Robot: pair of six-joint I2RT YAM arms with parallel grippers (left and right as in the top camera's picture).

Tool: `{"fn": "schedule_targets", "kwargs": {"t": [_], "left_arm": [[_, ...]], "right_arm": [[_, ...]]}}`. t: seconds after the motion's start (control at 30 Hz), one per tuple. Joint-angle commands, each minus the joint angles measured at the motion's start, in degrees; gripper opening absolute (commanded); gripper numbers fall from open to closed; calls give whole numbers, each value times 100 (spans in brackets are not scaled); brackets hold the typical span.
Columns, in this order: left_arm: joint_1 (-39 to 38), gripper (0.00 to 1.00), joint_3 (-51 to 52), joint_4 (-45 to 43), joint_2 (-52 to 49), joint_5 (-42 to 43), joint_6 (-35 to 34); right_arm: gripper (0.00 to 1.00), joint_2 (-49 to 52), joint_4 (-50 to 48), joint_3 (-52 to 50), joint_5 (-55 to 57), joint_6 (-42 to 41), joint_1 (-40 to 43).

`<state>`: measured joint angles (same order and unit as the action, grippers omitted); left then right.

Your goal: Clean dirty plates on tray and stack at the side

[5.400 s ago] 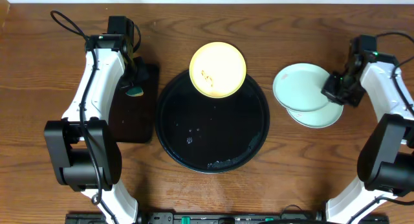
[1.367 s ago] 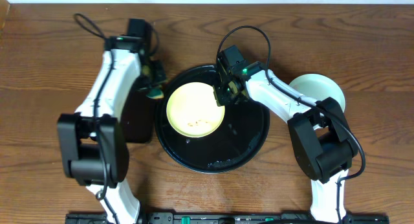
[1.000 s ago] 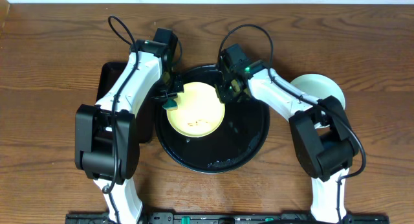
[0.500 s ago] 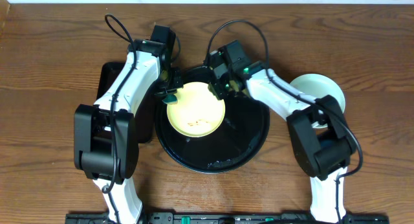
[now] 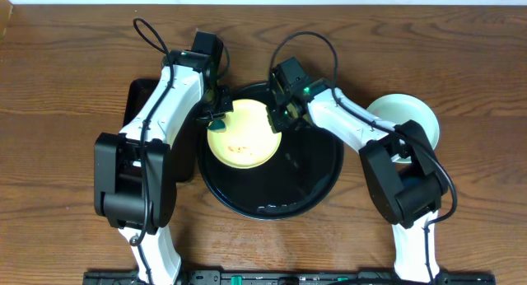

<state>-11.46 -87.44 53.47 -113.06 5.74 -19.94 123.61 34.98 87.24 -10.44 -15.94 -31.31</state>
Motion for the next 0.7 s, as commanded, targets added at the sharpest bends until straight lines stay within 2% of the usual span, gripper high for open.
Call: {"fn": "schedule_targets", "kwargs": {"t": [0.0,0.23,0.47,0.67], "left_arm": [[-22,8,2,9,22,142,-120],[-302,8,387,-223,-24,105,-339],[-437,8,848,-970,-251,-186,-437],[-516,8,852,-857,-299,-101,-348]], "right_arm": [[1,81,450,-138,581,-1036,262],[1,81,549,-138,503,-966,363],[1,81,413,-140,498,-754,247],[1,81,413,-140,503,-667,197]]}}
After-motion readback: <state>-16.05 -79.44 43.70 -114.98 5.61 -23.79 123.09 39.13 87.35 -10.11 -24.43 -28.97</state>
